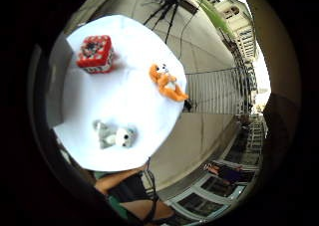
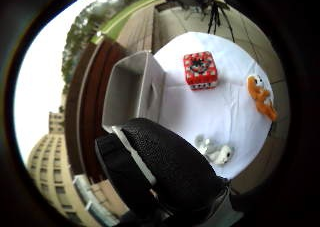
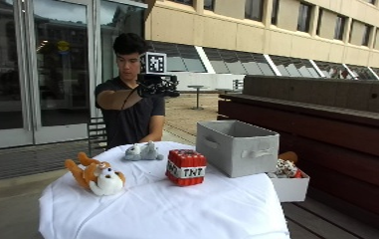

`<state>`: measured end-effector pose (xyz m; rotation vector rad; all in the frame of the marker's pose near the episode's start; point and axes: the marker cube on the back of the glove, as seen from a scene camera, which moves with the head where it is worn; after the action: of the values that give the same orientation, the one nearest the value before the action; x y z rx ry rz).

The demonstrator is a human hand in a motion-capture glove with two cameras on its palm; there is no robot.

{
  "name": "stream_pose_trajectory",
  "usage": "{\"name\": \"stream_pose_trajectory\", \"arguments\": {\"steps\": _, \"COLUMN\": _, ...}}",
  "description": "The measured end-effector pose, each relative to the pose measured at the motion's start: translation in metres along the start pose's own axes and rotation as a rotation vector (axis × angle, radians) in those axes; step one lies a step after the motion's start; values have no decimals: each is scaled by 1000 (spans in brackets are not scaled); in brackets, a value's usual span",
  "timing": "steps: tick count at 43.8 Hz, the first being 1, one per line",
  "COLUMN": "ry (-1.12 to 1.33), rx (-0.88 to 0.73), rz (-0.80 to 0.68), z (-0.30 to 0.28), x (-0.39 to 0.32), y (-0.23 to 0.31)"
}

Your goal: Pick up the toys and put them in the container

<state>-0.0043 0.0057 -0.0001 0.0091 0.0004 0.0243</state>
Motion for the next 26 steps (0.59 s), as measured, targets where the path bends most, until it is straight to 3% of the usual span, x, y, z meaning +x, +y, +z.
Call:
{"name": "stream_pose_trajectory", "arguments": {"steps": 19, "ry": 11, "rx": 5, "rz": 19, "z": 3, "x": -3, "y": 12}}
{"name": "stream_pose_trajectory", "arguments": {"steps": 26, "ry": 15, "rx": 29, "rz": 36, "z": 1, "x": 5, "y": 43}}
